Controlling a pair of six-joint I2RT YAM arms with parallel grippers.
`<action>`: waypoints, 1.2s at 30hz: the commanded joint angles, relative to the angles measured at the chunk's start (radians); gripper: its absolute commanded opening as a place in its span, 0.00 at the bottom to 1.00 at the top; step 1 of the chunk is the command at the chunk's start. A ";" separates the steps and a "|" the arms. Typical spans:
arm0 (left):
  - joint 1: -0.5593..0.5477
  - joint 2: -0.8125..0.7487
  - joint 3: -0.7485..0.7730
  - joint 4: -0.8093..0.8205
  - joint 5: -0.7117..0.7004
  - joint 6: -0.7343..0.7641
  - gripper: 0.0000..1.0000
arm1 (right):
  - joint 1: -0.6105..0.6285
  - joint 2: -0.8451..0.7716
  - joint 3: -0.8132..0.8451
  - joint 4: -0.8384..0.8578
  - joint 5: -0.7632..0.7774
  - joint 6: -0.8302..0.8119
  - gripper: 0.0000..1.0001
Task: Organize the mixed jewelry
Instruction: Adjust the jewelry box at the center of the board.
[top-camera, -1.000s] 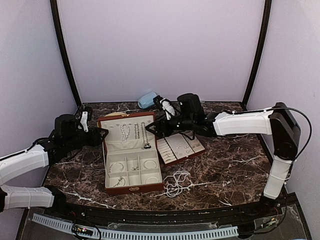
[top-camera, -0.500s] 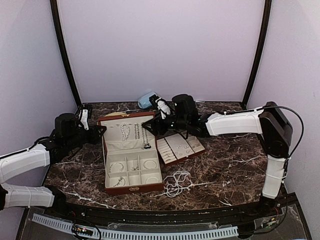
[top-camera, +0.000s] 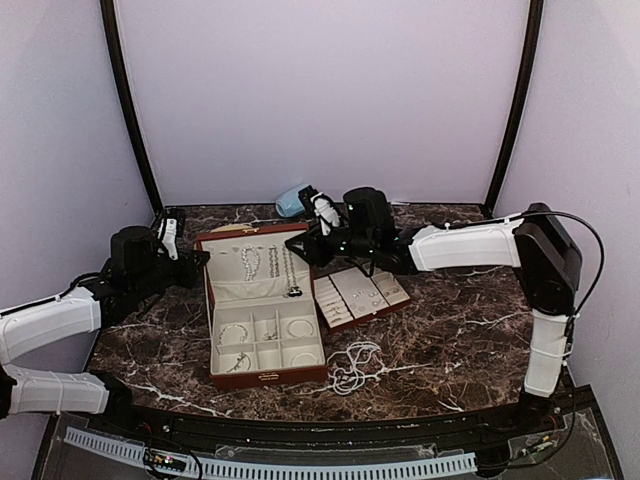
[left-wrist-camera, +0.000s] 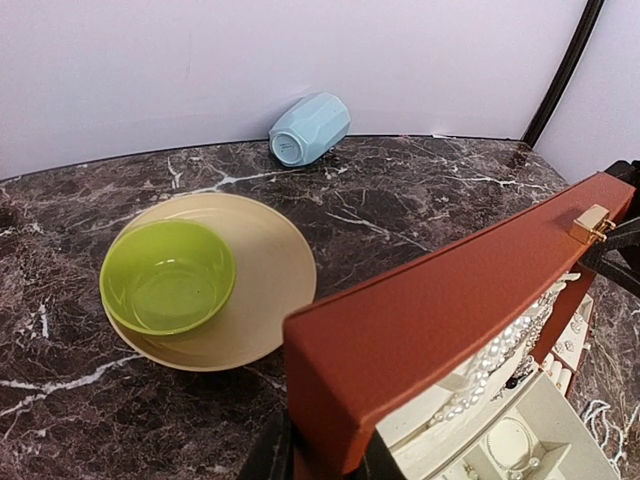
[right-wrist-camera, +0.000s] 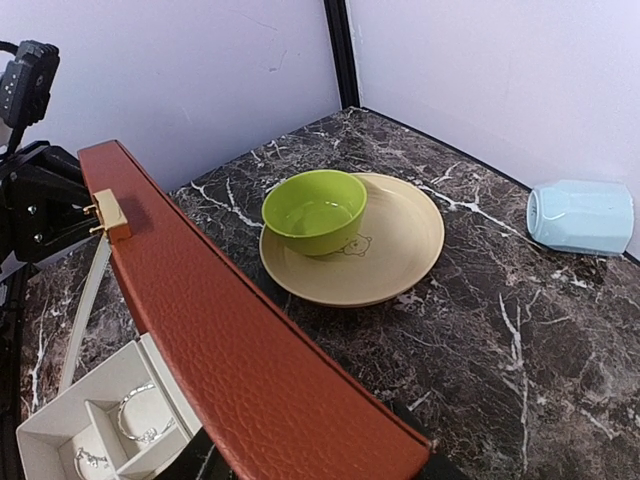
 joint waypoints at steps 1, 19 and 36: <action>0.000 0.001 -0.009 0.046 0.030 0.003 0.15 | 0.008 0.030 0.030 0.054 -0.013 0.004 0.44; 0.000 0.013 -0.031 0.088 0.052 0.054 0.00 | 0.015 0.087 0.078 0.063 0.007 0.047 0.29; 0.003 0.047 0.020 0.076 0.057 0.095 0.00 | 0.012 -0.047 -0.040 0.072 -0.103 0.035 0.74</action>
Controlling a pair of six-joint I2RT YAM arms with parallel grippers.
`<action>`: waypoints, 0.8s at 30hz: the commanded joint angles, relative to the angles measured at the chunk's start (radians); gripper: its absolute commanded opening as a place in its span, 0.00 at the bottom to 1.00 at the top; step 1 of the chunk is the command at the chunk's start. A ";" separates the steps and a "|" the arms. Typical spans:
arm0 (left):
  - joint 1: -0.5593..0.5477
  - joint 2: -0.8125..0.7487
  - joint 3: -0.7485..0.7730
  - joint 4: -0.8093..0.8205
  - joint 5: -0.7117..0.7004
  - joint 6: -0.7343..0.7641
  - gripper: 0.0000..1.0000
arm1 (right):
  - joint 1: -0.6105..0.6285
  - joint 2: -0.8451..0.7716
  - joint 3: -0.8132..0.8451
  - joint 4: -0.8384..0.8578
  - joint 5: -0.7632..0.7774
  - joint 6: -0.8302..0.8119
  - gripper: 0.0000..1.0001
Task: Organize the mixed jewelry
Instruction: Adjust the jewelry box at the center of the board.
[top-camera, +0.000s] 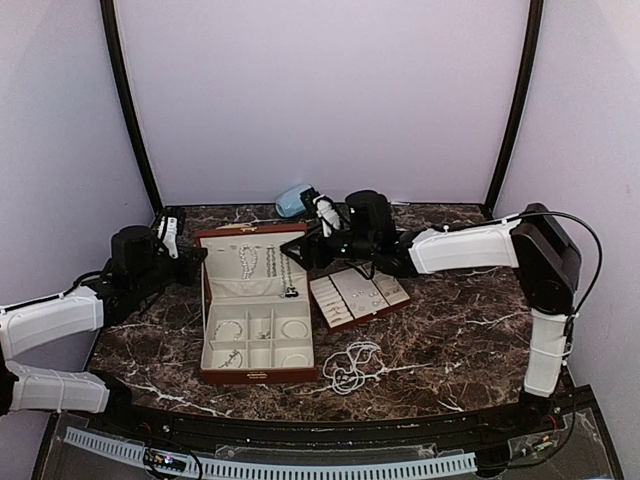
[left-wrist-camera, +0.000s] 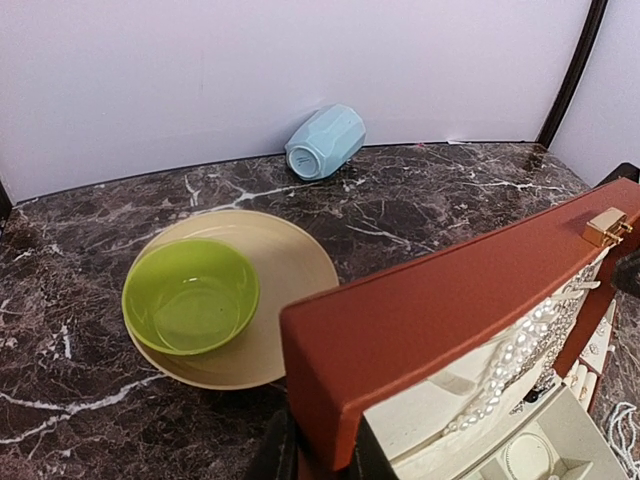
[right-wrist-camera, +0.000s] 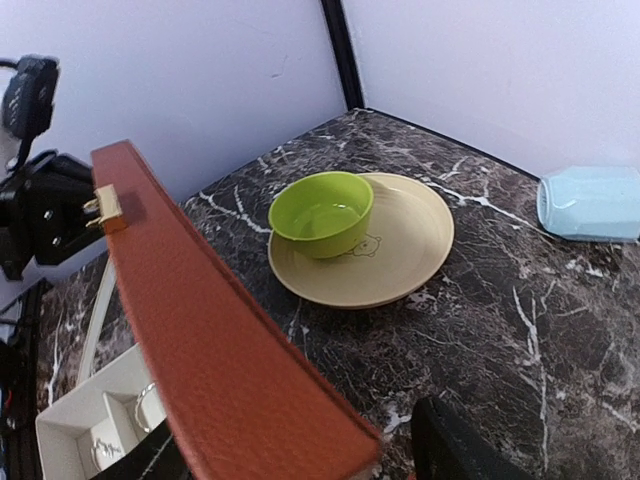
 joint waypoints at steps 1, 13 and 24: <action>-0.011 0.035 0.034 0.016 0.098 0.049 0.00 | 0.020 -0.065 -0.021 -0.006 -0.082 -0.060 0.75; -0.004 0.082 0.068 0.032 0.152 0.080 0.00 | 0.022 -0.078 -0.036 -0.026 -0.018 -0.102 0.45; -0.004 0.073 0.060 0.030 0.151 0.084 0.00 | 0.022 -0.052 -0.016 -0.006 -0.012 -0.066 0.21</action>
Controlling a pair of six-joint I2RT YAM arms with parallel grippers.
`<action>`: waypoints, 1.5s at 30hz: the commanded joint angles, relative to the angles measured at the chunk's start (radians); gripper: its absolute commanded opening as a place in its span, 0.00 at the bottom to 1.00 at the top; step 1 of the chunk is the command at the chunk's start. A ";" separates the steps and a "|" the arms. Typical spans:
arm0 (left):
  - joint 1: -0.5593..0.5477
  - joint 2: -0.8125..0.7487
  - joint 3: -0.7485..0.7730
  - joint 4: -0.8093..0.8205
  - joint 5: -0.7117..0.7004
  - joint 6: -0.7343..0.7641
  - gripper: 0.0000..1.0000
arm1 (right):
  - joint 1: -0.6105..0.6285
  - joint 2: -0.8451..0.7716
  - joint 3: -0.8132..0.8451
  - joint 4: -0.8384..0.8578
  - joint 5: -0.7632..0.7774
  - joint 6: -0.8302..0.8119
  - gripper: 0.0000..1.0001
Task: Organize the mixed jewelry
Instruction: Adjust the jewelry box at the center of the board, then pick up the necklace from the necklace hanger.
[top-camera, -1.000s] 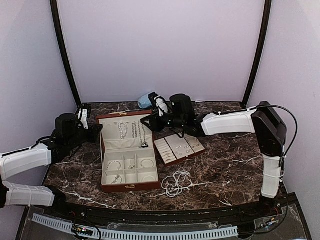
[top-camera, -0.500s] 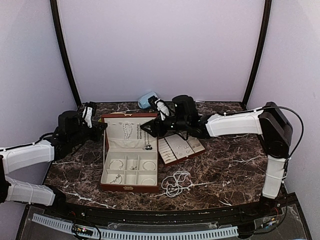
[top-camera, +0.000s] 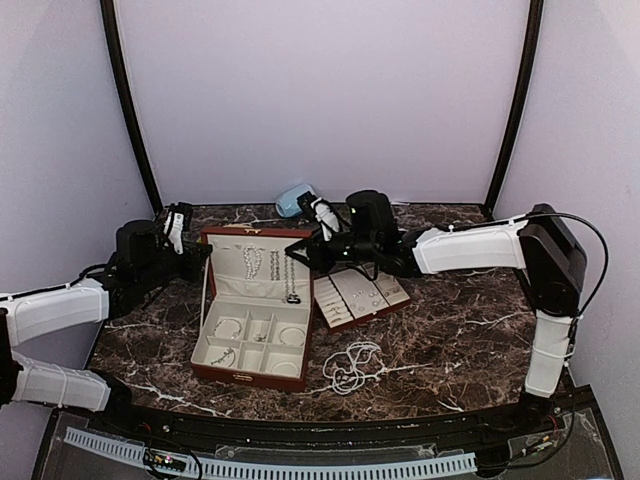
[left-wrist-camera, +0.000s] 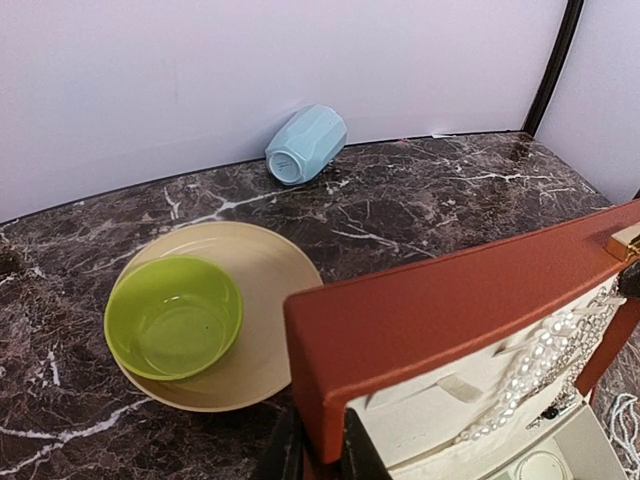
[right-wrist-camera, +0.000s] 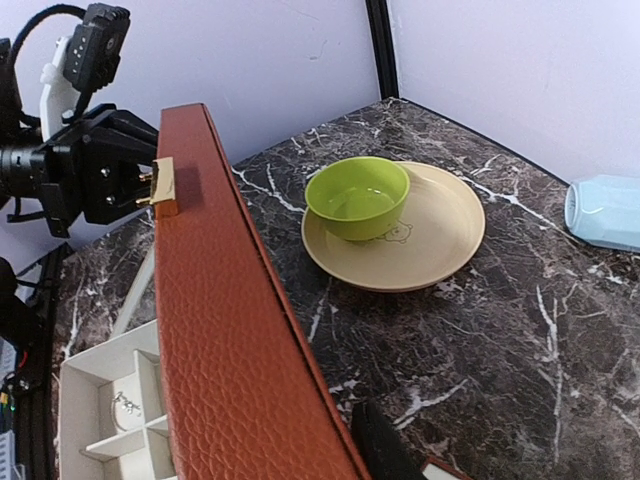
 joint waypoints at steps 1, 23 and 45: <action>-0.016 -0.007 0.015 -0.003 0.072 0.021 0.00 | 0.016 -0.009 0.009 0.049 0.048 0.005 0.20; -0.014 -0.066 0.036 -0.059 0.008 -0.072 0.53 | 0.045 -0.344 -0.181 -0.172 0.169 0.007 0.74; -0.014 -0.235 0.154 -0.416 0.051 -0.165 0.61 | 0.378 0.045 0.222 -0.671 0.672 -0.118 0.46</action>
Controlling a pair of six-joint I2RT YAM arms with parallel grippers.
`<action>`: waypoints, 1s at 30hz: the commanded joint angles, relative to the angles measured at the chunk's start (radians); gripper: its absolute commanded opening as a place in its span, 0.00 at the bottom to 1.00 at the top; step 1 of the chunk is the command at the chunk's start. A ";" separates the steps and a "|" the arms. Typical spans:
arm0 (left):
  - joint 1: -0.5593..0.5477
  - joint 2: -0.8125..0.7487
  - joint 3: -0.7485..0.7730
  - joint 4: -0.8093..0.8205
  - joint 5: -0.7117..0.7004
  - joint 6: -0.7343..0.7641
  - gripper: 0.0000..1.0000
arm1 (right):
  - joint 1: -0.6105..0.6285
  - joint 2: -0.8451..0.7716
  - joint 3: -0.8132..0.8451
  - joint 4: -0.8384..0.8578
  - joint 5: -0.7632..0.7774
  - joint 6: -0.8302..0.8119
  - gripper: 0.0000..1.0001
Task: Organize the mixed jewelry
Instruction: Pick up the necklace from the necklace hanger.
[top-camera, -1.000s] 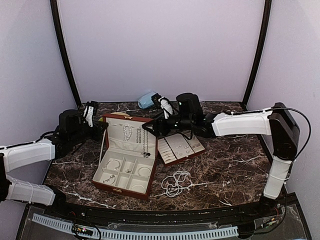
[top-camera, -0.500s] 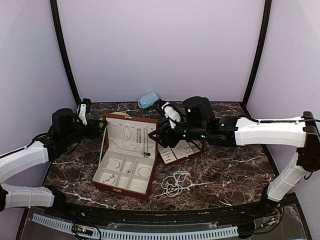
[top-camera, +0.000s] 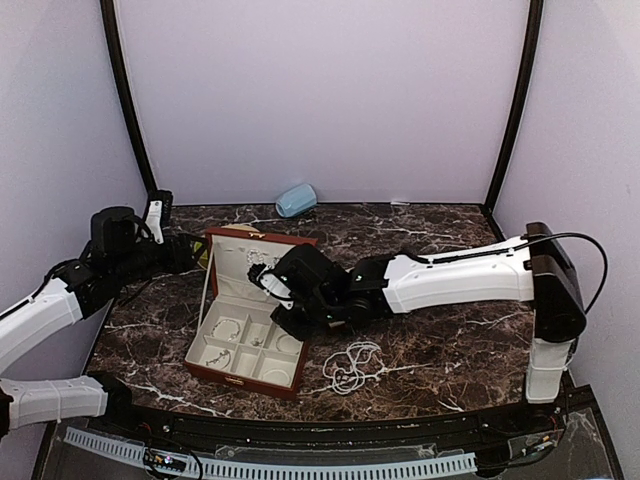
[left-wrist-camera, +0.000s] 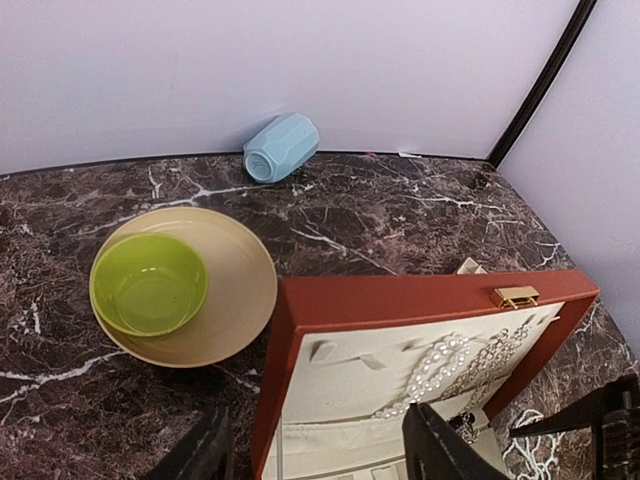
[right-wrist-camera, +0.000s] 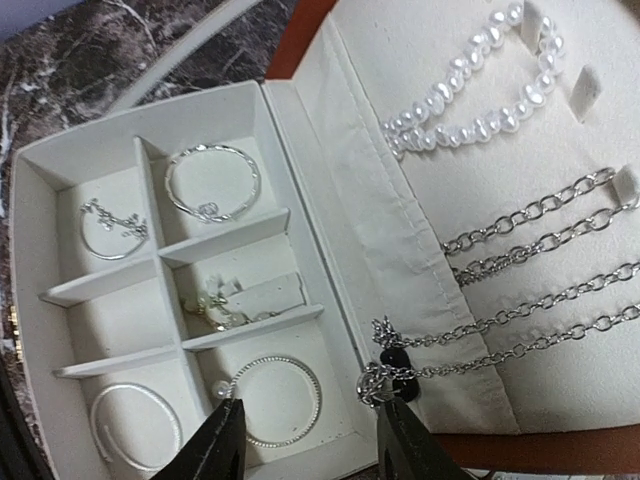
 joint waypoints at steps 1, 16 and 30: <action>-0.003 -0.018 0.030 -0.053 0.030 0.025 0.61 | 0.007 0.069 0.093 -0.093 0.158 -0.028 0.46; -0.003 -0.031 0.015 -0.027 0.047 0.028 0.60 | 0.001 0.256 0.259 -0.235 0.307 -0.030 0.36; -0.003 -0.037 0.010 -0.026 0.048 0.033 0.60 | -0.033 0.214 0.253 -0.229 0.213 -0.009 0.18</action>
